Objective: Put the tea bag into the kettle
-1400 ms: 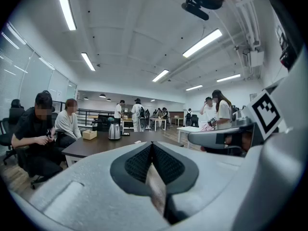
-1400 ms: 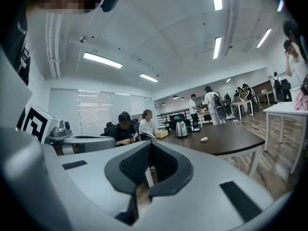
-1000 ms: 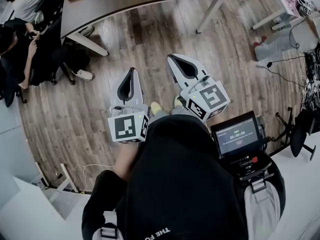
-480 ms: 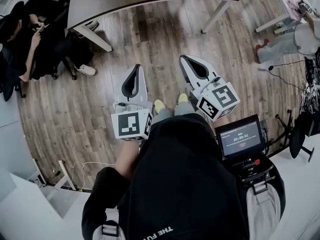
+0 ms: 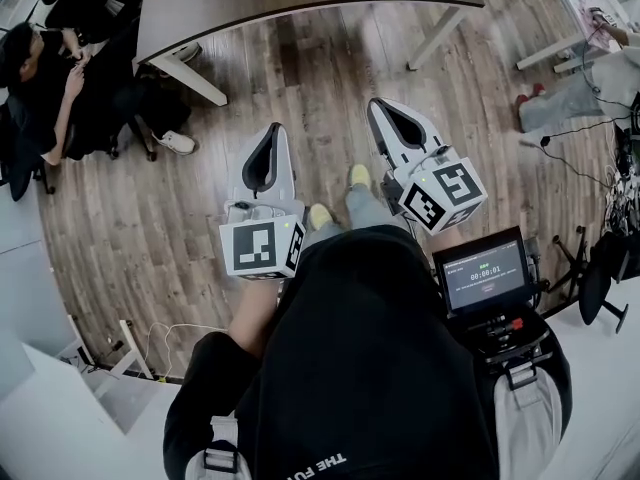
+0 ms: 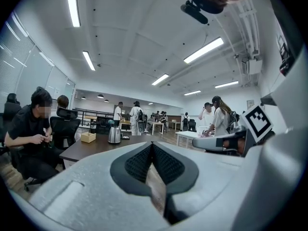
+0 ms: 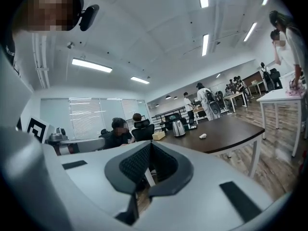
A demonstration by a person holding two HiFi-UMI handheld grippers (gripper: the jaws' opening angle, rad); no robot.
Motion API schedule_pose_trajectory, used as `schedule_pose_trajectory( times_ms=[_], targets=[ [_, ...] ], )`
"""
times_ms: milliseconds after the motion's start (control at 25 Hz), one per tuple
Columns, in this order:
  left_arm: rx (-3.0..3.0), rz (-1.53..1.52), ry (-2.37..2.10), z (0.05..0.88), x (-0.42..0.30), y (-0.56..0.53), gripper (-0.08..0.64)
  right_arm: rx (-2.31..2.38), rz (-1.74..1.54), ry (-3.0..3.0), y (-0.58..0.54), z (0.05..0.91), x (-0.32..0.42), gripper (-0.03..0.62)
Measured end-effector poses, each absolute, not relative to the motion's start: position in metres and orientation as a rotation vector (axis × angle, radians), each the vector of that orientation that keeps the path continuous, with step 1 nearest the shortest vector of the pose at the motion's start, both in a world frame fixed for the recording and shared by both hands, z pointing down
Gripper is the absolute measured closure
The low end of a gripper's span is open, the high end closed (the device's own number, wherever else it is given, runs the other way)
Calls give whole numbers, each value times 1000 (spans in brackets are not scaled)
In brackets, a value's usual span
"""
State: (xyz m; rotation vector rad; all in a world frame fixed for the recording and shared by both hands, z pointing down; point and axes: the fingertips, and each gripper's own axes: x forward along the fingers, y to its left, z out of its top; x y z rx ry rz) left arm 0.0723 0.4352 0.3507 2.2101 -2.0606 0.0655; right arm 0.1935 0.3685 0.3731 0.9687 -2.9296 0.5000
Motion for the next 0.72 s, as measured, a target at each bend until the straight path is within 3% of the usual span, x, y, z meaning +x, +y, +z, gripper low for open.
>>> schedule_pose_trajectory(
  times_ms=[400, 720],
  targets=[
    [2179, 194, -2024, 350, 99, 322, 558, 923, 499, -2949, 262, 378, 222, 588],
    [2152, 243, -2122, 345, 92, 327, 558, 887, 413, -2971, 261, 372, 214, 588]
  ],
)
